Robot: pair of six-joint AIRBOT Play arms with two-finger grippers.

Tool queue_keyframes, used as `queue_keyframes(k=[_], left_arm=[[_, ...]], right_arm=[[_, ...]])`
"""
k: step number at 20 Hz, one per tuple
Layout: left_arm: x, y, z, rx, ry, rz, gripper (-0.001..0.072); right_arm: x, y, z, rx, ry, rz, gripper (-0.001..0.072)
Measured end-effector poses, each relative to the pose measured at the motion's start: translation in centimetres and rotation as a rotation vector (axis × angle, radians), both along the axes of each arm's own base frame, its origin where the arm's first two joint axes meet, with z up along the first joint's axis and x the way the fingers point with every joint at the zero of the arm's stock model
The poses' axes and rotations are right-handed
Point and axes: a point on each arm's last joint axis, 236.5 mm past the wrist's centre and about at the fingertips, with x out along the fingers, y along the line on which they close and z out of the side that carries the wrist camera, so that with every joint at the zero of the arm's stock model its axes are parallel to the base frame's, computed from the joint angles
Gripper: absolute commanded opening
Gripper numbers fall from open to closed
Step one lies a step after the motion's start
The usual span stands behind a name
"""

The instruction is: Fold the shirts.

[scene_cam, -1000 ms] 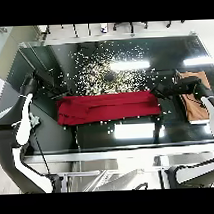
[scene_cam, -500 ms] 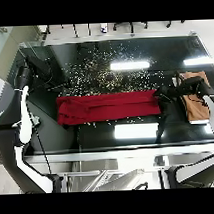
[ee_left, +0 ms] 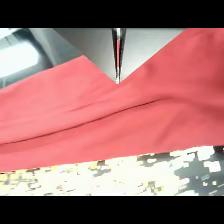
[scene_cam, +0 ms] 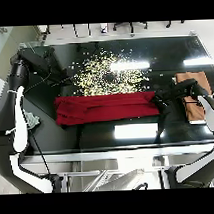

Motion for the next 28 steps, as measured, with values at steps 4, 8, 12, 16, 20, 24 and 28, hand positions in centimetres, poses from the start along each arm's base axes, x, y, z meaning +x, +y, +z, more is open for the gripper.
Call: queue_keyframes(k=[4, 8, 12, 16, 20, 24, 28], left_arm=[[-1.6, -7.0, -0.5, -0.039, -0.029, -0.109, 0.0014], [-4.9, -16.3, -6.6, -0.044, 0.006, -0.237, 0.0014], [-7.1, -24.8, -12.2, -0.06, -0.007, -0.308, 0.0014], [-8.1, -30.8, -15.4, -0.097, -0.004, -0.317, 0.0014], [-8.9, -34.4, -16.3, -0.183, 0.025, -0.293, 0.0014], [-8.4, -33.9, -14.9, -0.237, 0.065, -0.255, 0.0014], [-6.1, -29.5, -6.1, -0.284, -0.003, -0.279, 0.0014]], right_arm=[[1.0, -1.3, 4.6, -0.012, -0.085, 0.008, 0.0022], [1.3, -0.8, 14.5, 0.025, -0.249, 0.043, 0.0021], [-0.7, 0.6, 23.3, 0.037, -0.387, 0.128, 0.0022], [-2.5, 1.5, 28.2, 0.031, -0.472, 0.173, 0.0021], [-3.7, 2.1, 29.8, 0.033, -0.49, 0.199, 0.0021], [-4.2, 2.3, 30.2, 0.038, -0.485, 0.206, 0.0022], [-4.4, 2.8, 30.2, 0.047, -0.474, 0.211, 0.0022]])
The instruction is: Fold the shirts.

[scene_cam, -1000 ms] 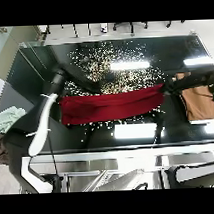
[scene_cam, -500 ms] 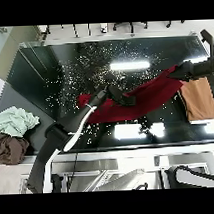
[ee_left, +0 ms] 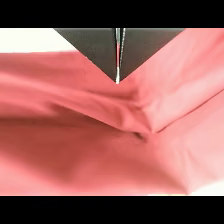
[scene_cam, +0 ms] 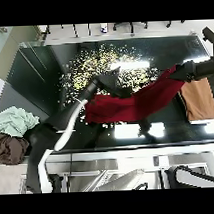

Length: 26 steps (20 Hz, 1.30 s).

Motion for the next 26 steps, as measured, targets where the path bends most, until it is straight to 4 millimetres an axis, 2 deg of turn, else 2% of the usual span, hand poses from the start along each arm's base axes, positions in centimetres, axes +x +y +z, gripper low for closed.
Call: queue_keyframes(k=[3, 5, 7, 9, 10, 11, 12, 14, 16, 17, 19, 20, 21, 24, 26], left_arm=[[1.6, 7.1, 9.5, -0.014, -0.114, 0.017, 0.0013], [1.9, 13.0, 15.5, 0.014, -0.216, 0.061, 0.0014], [1.3, 18.7, 20.9, 0.057, -0.322, 0.126, 0.0014], [-0.2, 23.7, 25.5, 0.1, -0.419, 0.2, 0.0014], [-1.1, 25.6, 27.3, 0.118, -0.459, 0.229, 0.0014], [-2.1, 27.3, 28.8, 0.136, -0.494, 0.257, 0.0014], [-3.2, 28.7, 30.1, 0.153, -0.525, 0.282, 0.0014], [-5.3, 30.7, 31.4, 0.18, -0.563, 0.316, 0.0014], [-7.3, 32.2, 31.2, 0.202, -0.57, 0.345, 0.0014], [-8.0, 32.7, 30.9, 0.206, -0.573, 0.358, 0.0014], [-9.1, 33.8, 29.9, 0.218, -0.571, 0.39, 0.0014], [-9.5, 34.4, 29.4, 0.221, -0.572, 0.414, 0.0014], [-9.9, 35.0, 28.9, 0.227, -0.571, 0.434, 0.0014], [-11.4, 36.7, 27.3, 0.247, -0.563, 0.487, 0.0014], [-12.4, 37.6, 26.3, 0.258, -0.555, 0.518, 0.0014]], right_arm=[[0.1, 2.1, 0.1, 0.011, 0.006, 0.018, 0.0022], [0.4, 5.3, 0.2, 0.023, -0.001, 0.052, 0.0022], [0.9, 10.5, -0.2, 0.047, -0.017, 0.093, 0.0022], [1.6, 16.8, -1.5, 0.074, -0.031, 0.128, 0.0023], [1.9, 20.7, -2.6, 0.088, -0.043, 0.145, 0.0085], [2.1, 24.4, -4.1, 0.099, -0.049, 0.155, 0.0435], [2.2, 28.6, -6.1, 0.106, -0.061, 0.159, 0.0617], [1.6, 35.3, -11.0, 0.103, -0.063, 0.151, 0.052], [0.7, 39.1, -15.1, 0.085, -0.053, 0.135, 0.0521], [0.7, 39.5, -16.2, 0.072, -0.049, 0.131, 0.0522], [1.9, 37.8, -17.0, 0.05, -0.034, 0.112, 0.0529], [3.0, 36.0, -16.7, 0.04, -0.022, 0.096, 0.0612], [4.2, 33.5, -16.3, 0.03, -0.006, 0.079, 0.0703], [6.8, 24.1, -15.0, -0.017, 0.071, 0.019, 0.0703], [7.2, 17.1, -15.5, -0.063, 0.159, -0.033, 0.0703]])
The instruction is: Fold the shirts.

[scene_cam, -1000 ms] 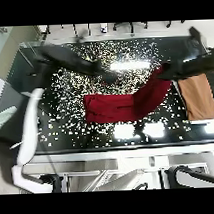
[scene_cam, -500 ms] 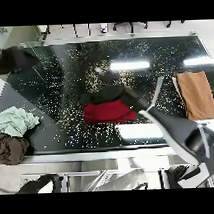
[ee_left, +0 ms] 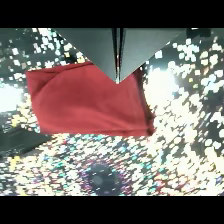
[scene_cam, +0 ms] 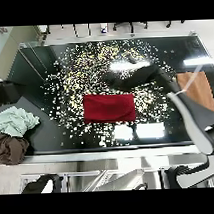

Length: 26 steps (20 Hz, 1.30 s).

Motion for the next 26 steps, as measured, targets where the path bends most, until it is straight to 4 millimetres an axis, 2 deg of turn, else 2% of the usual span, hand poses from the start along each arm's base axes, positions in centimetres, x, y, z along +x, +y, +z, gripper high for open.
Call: queue_keyframes(k=[1, 3, 5, 7, 9, 12, 13, 14, 15, 16, 17, 19, 21, 24, 26], left_arm=[[-0.6, 0.4, -0.5, 0.002, 0.001, 0.015, 0.0013], [-1.7, 1.0, -1.2, 0.003, 0.002, 0.041, 0.0014], [-2.8, 1.5, -2.2, 0.002, 0.009, 0.065, 0.0013], [-3.8, 1.8, -3.0, -0.001, 0.013, 0.082, 0.0014], [-4.6, 1.8, -3.7, -0.003, 0.016, 0.09, 0.0014], [-5.3, 1.2, -4.5, -0.007, 0.025, 0.074, 0.0013], [-5.5, 0.8, -5.0, -0.01, 0.035, 0.057, 0.0014], [-5.6, 0.5, -5.3, -0.011, 0.041, 0.045, 0.0014], [-5.7, 0.2, -5.6, -0.014, 0.049, 0.035, 0.0014], [-5.7, -0.2, -5.7, -0.017, 0.052, 0.023, 0.0014], [-5.7, -0.5, -5.8, -0.02, 0.055, 0.014, 0.0014], [-5.8, -1.0, -5.8, -0.025, 0.051, -0.003, 0.0014], [-5.7, -1.4, -5.7, -0.03, 0.049, -0.013, 0.0014], [-5.5, -1.5, -5.5, -0.032, 0.037, -0.013, 0.0014], [-5.4, -1.5, -5.4, -0.034, 0.029, -0.012, 0.0014]], right_arm=[[-0.4, -2.7, -0.7, -0.016, 0.054, -0.021, 0.0703], [-1.8, -6.6, -2.6, -0.037, 0.157, -0.055, 0.0703], [-3.3, -8.5, -5.3, -0.044, 0.234, -0.068, 0.0703], [-4.4, -8.6, -7.7, -0.017, 0.291, -0.057, 0.0702], [-4.8, -7.6, -10.0, 0.036, 0.339, -0.052, 0.0703], [-5.1, -6.1, -12.0, 0.079, 0.38, -0.046, 0.0697], [-5.1, -5.4, -12.5, 0.094, 0.39, -0.045, 0.0479], [-5.1, -5.2, -13.0, 0.086, 0.387, -0.046, 0.0209], [-5.1, -5.1, -13.5, 0.081, 0.391, -0.046, 0.009], [-5.0, -5.0, -13.7, 0.075, 0.386, -0.046, 0.0087], [-4.9, -4.8, -13.6, 0.075, 0.379, -0.043, 0.0017], [-4.5, -4.6, -13.2, 0.084, 0.368, -0.043, 0.0021], [-3.5, -4.6, -11.4, 0.106, 0.334, -0.038, 0.0021], [0.1, -6.8, -6.5, 0.132, 0.213, -0.082, 0.0021], [2.9, -9.7, -2.0, 0.152, 0.113, -0.14, 0.0021]])
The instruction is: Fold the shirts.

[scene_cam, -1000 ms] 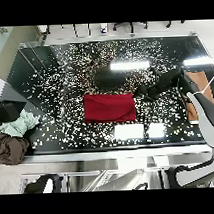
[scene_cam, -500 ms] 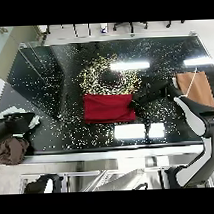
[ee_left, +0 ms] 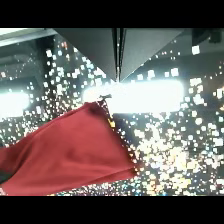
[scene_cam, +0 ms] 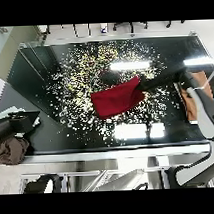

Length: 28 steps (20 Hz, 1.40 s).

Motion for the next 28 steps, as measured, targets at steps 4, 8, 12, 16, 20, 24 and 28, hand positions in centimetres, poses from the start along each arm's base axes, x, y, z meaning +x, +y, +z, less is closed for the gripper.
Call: queue_keyframes(k=[4, 8, 12, 16, 20, 24, 28], left_arm=[[0.6, 0.1, 0.6, -0.007, -0.032, 0.012, 0.0014], [1.0, 0.2, 1.1, -0.013, -0.059, 0.025, 0.0014], [1.3, 0.3, 1.4, -0.015, -0.072, 0.029, 0.0013], [1.3, 0.3, 1.4, -0.015, -0.072, 0.03, 0.0014], [1.3, 0.3, 1.4, -0.015, -0.075, 0.03, 0.0014], [1.2, 0.3, 1.3, -0.015, -0.071, 0.029, 0.0014], [1.0, 0.2, 1.1, -0.011, -0.06, 0.022, 0.0014]], right_arm=[[4.7, -9.1, 8.2, -0.012, -0.178, -0.186, 0.0021], [6.9, -20.6, 13.9, -0.051, -0.324, -0.436, 0.0021], [6.5, -31.4, 15.5, -0.082, -0.384, -0.675, 0.0021], [5.3, -37.3, 15.3, -0.082, -0.403, -0.785, 0.0021], [5.1, -39.5, 17.4, -0.101, -0.494, -0.8, 0.0021], [5.3, -40.1, 21.3, -0.148, -0.618, -0.776, 0.002], [4.9, -39.3, 21.0, -0.155, -0.607, -0.715, 0.0021]])
